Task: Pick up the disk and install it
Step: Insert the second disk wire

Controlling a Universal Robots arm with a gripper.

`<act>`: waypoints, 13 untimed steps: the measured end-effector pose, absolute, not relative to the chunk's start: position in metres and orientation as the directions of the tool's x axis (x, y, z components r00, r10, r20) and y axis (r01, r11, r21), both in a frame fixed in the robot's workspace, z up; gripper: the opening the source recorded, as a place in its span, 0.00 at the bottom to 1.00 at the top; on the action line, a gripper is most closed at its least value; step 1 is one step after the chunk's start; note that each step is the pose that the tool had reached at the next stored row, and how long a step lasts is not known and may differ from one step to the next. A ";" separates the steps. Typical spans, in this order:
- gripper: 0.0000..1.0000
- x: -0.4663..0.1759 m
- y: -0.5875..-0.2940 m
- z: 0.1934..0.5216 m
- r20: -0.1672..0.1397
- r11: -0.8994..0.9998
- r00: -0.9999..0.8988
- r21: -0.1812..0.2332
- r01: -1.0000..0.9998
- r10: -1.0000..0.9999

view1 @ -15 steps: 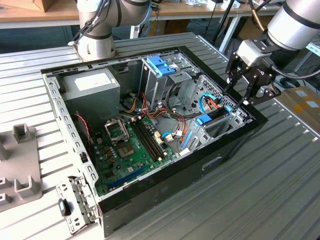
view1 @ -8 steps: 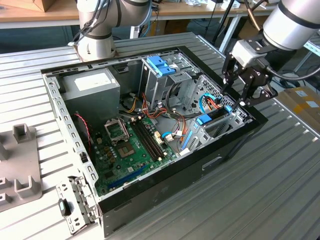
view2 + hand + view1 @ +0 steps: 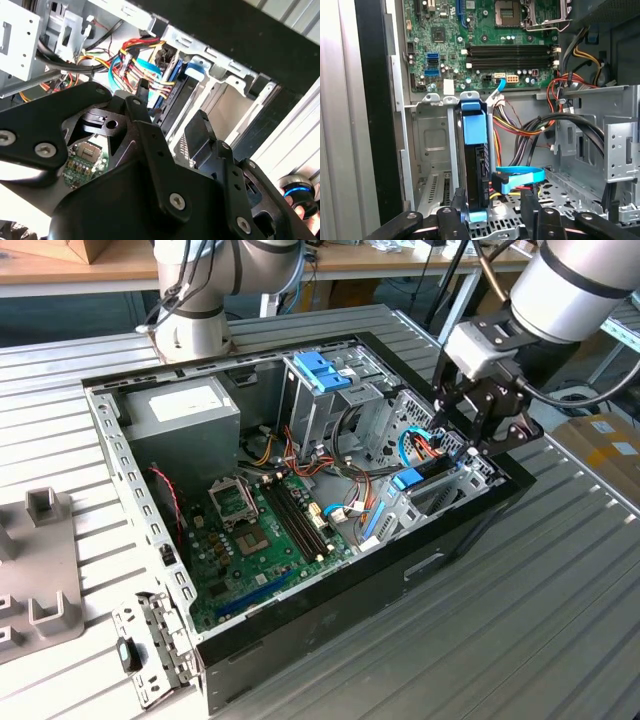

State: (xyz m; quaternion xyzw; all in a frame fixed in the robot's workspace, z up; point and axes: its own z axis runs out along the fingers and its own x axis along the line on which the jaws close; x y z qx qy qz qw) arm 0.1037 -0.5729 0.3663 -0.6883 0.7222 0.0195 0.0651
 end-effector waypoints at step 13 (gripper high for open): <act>0.56 0.093 -0.573 0.364 -0.121 0.052 -0.044 -0.062 -0.997 -0.992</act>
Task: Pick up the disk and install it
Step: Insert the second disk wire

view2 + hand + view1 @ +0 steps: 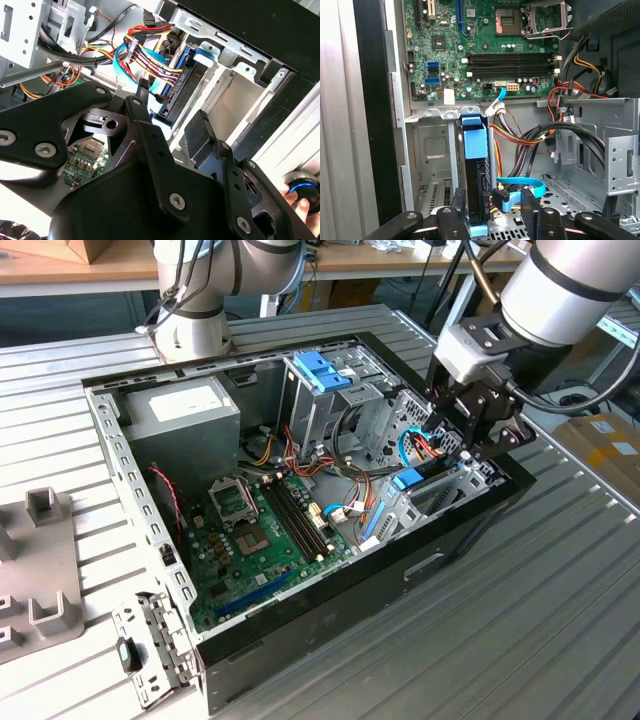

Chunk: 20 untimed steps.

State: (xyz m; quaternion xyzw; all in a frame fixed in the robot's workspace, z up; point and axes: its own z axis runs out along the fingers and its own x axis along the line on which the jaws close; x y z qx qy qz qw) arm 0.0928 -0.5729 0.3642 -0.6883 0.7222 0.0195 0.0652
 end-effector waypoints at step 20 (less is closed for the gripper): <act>0.16 0.093 -0.573 0.362 -0.121 0.052 -0.044 -0.062 -0.997 -0.992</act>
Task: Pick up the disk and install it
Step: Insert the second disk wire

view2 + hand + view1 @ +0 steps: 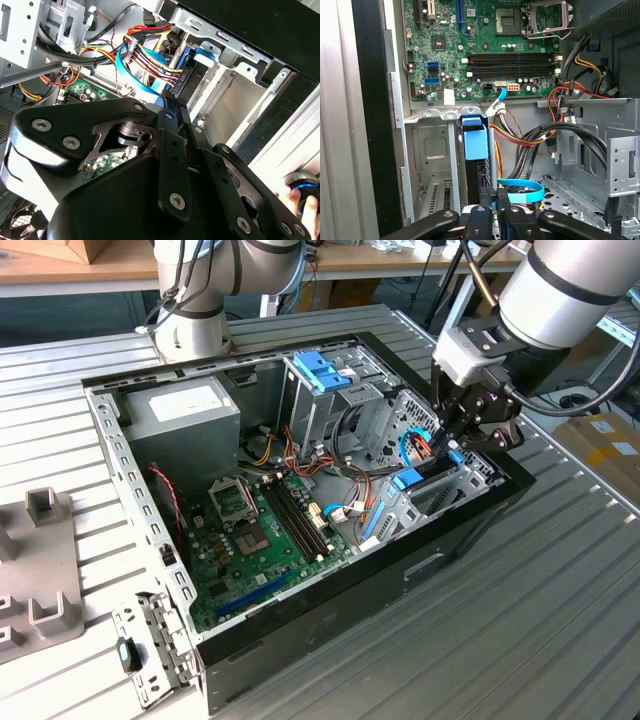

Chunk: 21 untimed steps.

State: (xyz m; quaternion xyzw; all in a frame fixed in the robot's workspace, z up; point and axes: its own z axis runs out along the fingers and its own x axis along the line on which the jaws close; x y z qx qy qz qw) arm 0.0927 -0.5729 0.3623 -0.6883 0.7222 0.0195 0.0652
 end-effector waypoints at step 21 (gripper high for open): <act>0.16 0.091 -0.576 0.356 -0.121 0.051 -0.044 -0.062 -0.997 -0.992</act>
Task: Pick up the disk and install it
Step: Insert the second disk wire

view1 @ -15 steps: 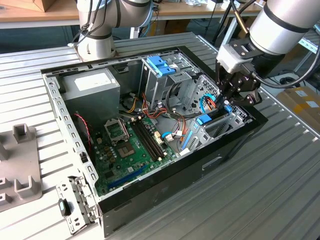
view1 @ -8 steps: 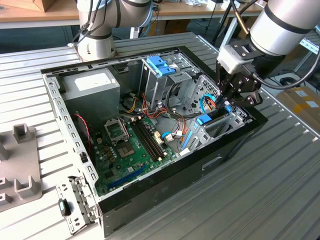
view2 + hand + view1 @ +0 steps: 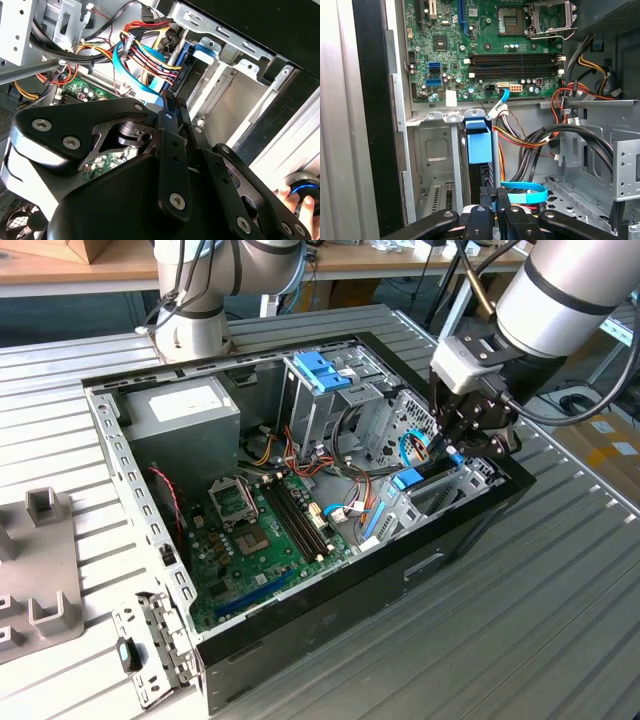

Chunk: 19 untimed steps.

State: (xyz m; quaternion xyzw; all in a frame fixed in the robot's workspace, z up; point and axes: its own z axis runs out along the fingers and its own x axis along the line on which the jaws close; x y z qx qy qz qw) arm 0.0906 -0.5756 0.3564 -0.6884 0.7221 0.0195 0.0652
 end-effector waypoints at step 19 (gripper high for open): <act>0.16 0.093 -0.576 0.348 -0.120 0.009 -0.002 -0.062 -0.998 -0.993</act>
